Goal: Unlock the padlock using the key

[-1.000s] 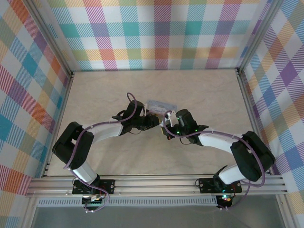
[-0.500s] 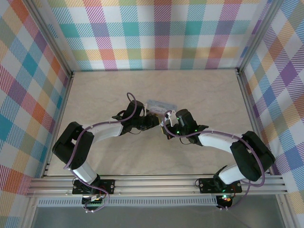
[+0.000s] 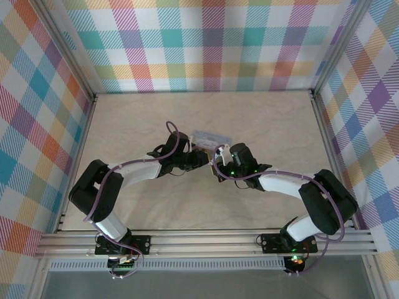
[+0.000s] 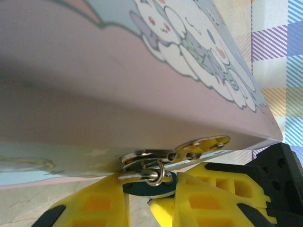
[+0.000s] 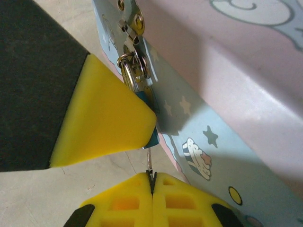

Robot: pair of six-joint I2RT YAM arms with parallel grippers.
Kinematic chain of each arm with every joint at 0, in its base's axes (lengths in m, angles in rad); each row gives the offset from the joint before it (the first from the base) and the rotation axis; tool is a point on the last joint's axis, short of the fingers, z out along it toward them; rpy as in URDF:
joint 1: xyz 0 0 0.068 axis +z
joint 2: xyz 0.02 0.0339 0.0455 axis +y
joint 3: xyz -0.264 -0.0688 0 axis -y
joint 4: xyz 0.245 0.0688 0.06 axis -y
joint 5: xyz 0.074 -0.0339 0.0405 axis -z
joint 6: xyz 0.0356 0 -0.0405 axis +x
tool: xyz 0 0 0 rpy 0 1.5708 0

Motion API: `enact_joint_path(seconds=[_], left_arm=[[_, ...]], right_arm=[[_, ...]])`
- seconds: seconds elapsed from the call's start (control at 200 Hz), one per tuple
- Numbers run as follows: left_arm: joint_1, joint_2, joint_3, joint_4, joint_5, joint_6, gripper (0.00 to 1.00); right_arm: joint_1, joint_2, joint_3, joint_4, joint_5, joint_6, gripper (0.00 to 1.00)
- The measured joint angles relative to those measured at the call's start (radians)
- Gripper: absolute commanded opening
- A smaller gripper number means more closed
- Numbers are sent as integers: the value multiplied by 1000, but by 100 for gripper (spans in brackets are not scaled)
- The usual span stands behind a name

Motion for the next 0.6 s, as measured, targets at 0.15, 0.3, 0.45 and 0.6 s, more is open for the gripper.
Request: enact_joint_path(seconds=[0.15, 0.3, 0.45, 0.6], left_arm=[[0, 0, 0, 1, -4, 0, 22], [0, 0, 0, 1, -6, 0, 22], [0, 0, 0, 2, -7, 0, 22], [1, 0, 0, 2, -7, 0, 22]], right_arm=[[1, 0, 0, 8, 6, 0, 2], [1, 0, 0, 8, 11, -1, 2], [1, 0, 0, 13, 18, -5, 2], [2, 0, 0, 15, 21, -8, 2]])
